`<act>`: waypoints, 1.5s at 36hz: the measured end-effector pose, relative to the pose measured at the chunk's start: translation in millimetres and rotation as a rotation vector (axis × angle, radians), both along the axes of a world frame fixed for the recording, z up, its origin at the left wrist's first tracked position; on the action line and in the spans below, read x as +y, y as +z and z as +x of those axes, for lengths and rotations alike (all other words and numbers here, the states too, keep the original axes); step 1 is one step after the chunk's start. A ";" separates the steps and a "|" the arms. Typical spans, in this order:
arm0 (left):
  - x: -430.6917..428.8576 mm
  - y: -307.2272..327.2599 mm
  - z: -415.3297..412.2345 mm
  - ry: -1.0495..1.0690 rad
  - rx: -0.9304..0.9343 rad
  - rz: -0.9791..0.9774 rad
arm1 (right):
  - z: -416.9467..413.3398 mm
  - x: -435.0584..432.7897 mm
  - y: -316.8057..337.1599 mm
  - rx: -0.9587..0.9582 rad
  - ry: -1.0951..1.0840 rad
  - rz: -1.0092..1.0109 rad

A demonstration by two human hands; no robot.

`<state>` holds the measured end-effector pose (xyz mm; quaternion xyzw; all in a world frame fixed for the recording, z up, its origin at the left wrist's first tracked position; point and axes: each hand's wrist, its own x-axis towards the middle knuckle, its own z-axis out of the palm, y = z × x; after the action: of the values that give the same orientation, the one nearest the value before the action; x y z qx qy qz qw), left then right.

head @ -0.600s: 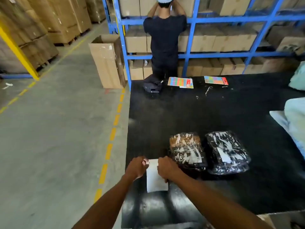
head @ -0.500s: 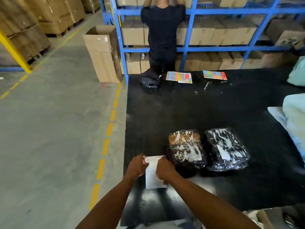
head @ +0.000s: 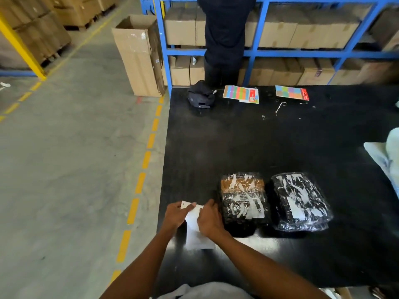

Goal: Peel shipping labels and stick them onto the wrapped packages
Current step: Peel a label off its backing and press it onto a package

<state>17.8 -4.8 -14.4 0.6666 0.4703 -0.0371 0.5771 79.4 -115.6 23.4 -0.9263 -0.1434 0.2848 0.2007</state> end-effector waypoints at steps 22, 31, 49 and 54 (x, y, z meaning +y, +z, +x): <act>-55.9 168.7 100.1 -0.192 -0.480 -0.003 | 192.1 -111.5 143.7 0.186 0.288 0.752; -85.4 184.8 115.8 -0.237 -0.473 0.012 | 223.5 -148.6 171.3 0.231 0.473 0.657; -68.4 174.7 107.4 -0.121 -0.515 0.290 | 201.9 -128.2 176.4 0.353 0.496 0.747; -83.4 172.7 110.9 -0.162 -0.576 0.337 | 190.3 -121.8 175.6 0.360 0.459 0.780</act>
<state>128.7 -88.1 158.3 0.7707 0.2331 0.1852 0.5633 269.8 -237.4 199.0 -0.6625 -0.4030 0.4026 0.4864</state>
